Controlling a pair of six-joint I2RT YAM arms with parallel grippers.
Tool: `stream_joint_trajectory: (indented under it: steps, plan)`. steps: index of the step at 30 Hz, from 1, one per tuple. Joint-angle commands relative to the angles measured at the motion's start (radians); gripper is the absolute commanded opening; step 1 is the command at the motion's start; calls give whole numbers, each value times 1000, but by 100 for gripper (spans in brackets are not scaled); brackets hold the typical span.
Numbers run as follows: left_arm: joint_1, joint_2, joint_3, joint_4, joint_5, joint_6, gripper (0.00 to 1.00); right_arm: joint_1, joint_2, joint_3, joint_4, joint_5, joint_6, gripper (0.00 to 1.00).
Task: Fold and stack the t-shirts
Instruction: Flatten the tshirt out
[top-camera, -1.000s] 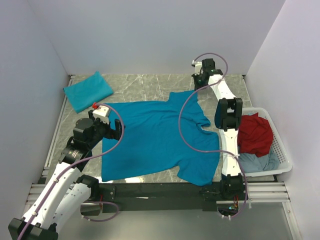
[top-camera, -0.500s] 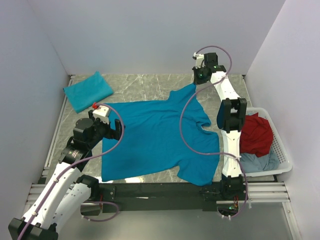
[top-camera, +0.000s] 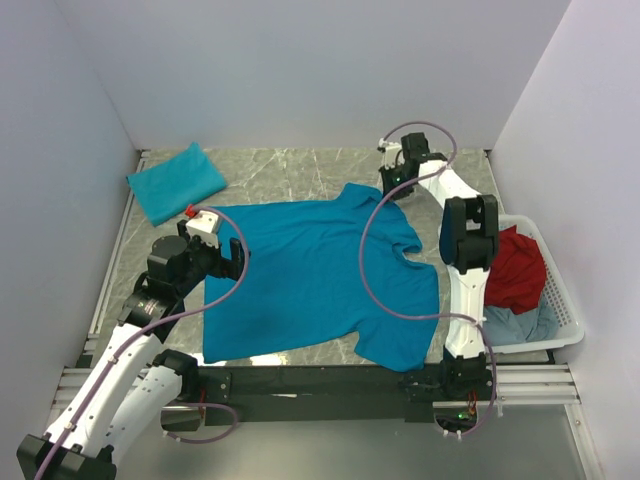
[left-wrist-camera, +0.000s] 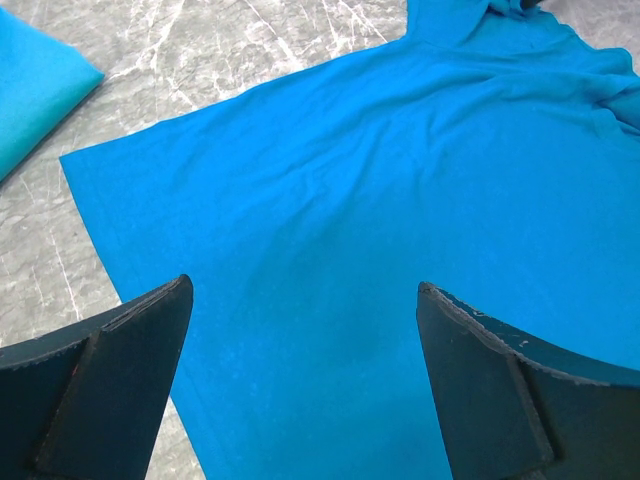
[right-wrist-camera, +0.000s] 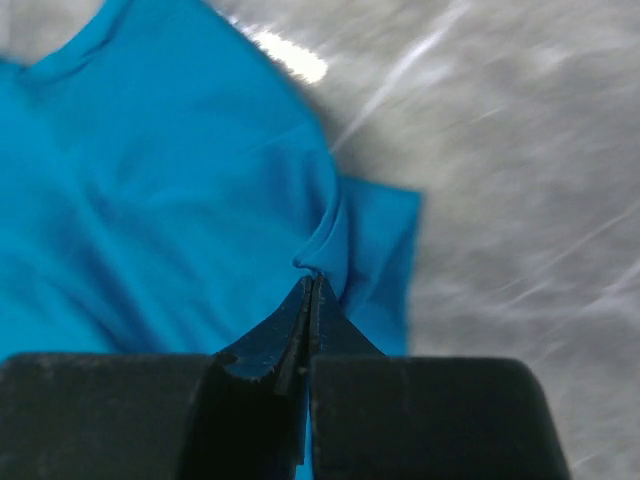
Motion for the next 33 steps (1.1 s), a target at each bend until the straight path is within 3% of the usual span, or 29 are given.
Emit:
stream_joint_trajectory:
  steps: [1,7,18,33]
  plan:
    - [4,-7,4,21,11,3,99,46,-176,-95,63,-51,-41,0]
    - [4,-10,4,23,21,3,99,115,-242,-217,89,-12,-61,0]
    - [4,-9,2,24,28,3,100,130,-150,-146,46,76,-43,1]
    - [4,-3,2,24,31,3,99,126,-149,-143,54,108,-40,31]
